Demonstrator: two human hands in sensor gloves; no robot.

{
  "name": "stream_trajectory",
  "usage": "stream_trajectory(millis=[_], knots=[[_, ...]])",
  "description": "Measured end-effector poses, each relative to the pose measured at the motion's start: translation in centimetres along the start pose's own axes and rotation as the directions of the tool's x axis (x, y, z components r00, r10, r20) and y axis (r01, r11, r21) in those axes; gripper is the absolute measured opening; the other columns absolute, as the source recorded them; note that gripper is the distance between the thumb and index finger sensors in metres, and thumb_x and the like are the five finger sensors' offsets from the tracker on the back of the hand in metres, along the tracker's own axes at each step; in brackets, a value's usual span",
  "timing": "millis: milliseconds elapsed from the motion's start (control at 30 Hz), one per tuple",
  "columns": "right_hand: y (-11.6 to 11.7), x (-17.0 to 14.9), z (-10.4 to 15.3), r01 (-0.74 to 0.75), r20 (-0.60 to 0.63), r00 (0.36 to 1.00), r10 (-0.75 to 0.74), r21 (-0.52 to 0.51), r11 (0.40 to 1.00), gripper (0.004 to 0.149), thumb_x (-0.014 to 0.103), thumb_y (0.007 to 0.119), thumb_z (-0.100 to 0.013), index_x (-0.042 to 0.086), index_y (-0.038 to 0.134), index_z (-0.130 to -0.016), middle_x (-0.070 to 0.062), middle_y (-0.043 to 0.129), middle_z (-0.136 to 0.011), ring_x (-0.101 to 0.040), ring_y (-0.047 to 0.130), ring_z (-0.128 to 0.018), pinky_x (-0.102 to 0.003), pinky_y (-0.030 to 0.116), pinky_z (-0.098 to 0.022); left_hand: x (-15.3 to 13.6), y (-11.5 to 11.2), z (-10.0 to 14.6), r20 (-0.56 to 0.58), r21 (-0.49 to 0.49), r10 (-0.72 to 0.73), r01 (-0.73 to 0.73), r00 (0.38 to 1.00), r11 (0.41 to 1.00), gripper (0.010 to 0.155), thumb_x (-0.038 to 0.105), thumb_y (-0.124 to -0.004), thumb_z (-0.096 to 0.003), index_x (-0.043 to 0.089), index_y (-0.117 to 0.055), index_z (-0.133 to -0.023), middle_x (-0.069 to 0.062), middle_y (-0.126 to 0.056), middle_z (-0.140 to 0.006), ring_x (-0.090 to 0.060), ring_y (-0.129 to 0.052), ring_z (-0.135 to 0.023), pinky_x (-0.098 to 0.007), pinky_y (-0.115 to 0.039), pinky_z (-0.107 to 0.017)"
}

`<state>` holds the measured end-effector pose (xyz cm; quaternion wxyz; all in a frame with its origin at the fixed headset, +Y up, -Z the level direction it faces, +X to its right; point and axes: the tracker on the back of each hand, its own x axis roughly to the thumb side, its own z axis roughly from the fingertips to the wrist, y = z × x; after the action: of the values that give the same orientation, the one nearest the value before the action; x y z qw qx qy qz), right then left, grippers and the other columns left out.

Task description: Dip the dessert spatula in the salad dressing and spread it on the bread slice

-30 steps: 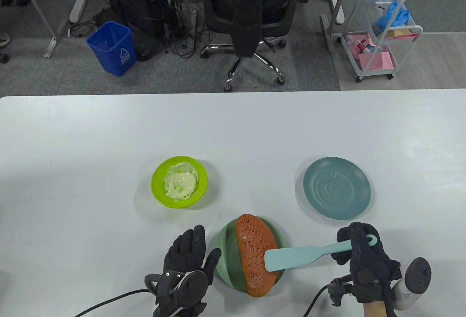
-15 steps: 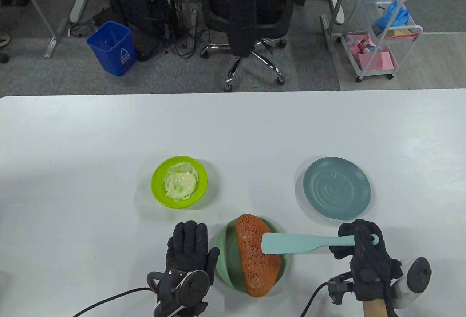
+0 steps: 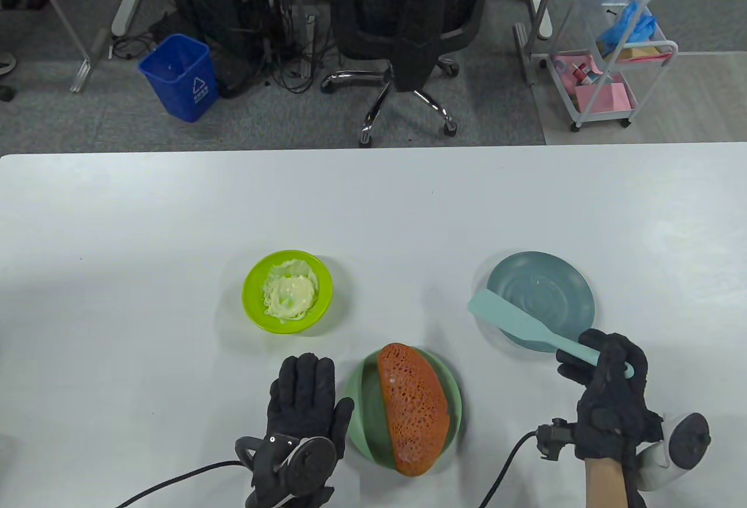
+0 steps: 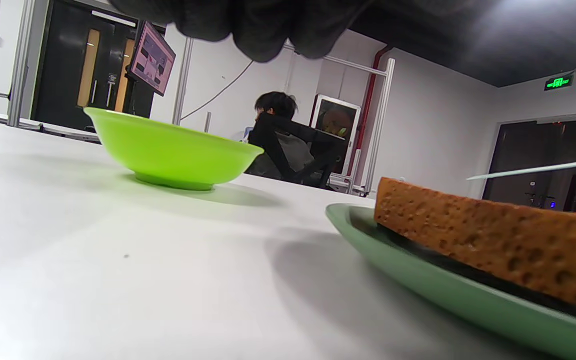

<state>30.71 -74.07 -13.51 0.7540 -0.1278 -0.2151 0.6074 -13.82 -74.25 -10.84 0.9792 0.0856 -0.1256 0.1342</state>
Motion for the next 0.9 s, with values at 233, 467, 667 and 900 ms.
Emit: stream_trajectory(millis=[233,467,667,900], knots=[[0.0,-0.7,-0.8,-0.056,-0.005,0.998,0.056,-0.045,0.997,0.046,0.05,0.074,-0.06,0.032,0.054,-0.097,-0.007,0.054,-0.11,-0.05,0.076,-0.087,-0.048,0.073,-0.065,-0.4,0.1,0.0,-0.013,-0.007,0.043,-0.044,0.999,0.999,0.07,0.05,-0.047,-0.0622,0.006,-0.053,-0.116,-0.027,-0.048,-0.118,-0.056,-0.051,-0.106,-0.066,-0.051,-0.072],[0.4,-1.6,-1.0,-0.092,0.001,0.996,0.092,-0.037,0.995,0.047,0.048,0.077,-0.059,0.031,0.055,-0.097,-0.009,0.052,-0.111,-0.05,0.074,-0.09,-0.048,0.073,-0.067,-0.4,0.2,-0.1,-0.008,-0.018,0.045,-0.045,0.999,0.999,0.071,0.052,-0.047,-0.0622,0.006,-0.053,-0.117,-0.027,-0.048,-0.118,-0.056,-0.051,-0.106,-0.066,-0.051,-0.072],[0.4,-2.4,-1.1,-0.13,-0.014,0.991,0.13,-0.008,0.992,0.05,0.046,0.078,-0.059,0.029,0.053,-0.099,-0.011,0.049,-0.112,-0.051,0.073,-0.091,-0.047,0.072,-0.068,-0.5,0.2,-0.1,-0.018,-0.024,0.053,-0.053,0.998,0.998,0.071,0.052,-0.048,-0.0622,0.007,-0.053,-0.117,-0.027,-0.048,-0.118,-0.057,-0.051,-0.106,-0.066,-0.051,-0.072],[0.3,-1.9,-1.3,-0.238,-0.009,0.971,0.24,0.087,0.967,0.056,0.043,0.08,-0.058,0.026,0.051,-0.103,-0.016,0.043,-0.113,-0.05,0.07,-0.096,-0.045,0.071,-0.07,-0.5,0.2,-0.2,-0.02,-0.027,0.061,-0.062,0.998,0.998,0.071,0.053,-0.048,-0.0622,0.008,-0.052,-0.117,-0.027,-0.047,-0.118,-0.057,-0.05,-0.106,-0.066,-0.051,-0.072]])
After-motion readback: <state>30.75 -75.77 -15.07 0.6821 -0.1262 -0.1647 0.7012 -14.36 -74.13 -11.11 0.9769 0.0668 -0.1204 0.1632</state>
